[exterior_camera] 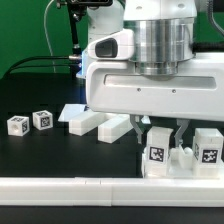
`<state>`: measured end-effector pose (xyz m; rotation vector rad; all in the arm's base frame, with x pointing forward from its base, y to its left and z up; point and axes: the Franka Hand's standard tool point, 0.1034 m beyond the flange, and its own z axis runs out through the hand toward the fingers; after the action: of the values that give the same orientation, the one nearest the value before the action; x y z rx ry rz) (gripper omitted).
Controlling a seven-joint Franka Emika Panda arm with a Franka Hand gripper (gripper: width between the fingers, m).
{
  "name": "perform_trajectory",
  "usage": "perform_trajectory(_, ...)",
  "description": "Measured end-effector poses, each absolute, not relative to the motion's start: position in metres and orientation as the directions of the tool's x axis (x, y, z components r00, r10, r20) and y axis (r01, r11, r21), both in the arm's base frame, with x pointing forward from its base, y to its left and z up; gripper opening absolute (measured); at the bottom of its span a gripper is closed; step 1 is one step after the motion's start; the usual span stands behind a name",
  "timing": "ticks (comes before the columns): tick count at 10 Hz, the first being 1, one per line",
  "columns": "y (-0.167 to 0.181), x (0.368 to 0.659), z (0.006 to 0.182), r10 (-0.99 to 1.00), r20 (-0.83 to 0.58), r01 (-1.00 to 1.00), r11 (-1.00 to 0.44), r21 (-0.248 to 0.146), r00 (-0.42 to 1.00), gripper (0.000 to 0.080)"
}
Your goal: Assemble chair
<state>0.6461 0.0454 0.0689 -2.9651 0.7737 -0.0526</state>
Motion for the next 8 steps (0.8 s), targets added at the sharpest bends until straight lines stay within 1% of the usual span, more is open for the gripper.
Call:
perform_trajectory(3, 0.0426, 0.6533, 0.0696, -0.728, 0.001, -0.725, -0.684, -0.087, 0.686, 0.0286)
perform_trajectory(4, 0.0425, 0.6520, 0.0702, -0.874, -0.029, -0.873, -0.482, -0.075, 0.485, 0.0286)
perform_trajectory(5, 0.0432, 0.6506, 0.0722, -0.965, -0.062, -0.966, -0.253, -0.042, 0.256, 0.0286)
perform_trajectory(6, 0.0419, 0.6540, 0.0731, -0.990, -0.090, -0.994, -0.104, -0.039, 0.107, 0.0287)
perform_trajectory(7, 0.0400, 0.6542, 0.0723, -0.994, -0.096, -0.998, -0.055, -0.032, 0.058, 0.0287)
perform_trajectory(8, 0.0409, 0.6540, 0.0719, -0.995, -0.099, -0.999, 0.029, -0.024, -0.026, 0.0287)
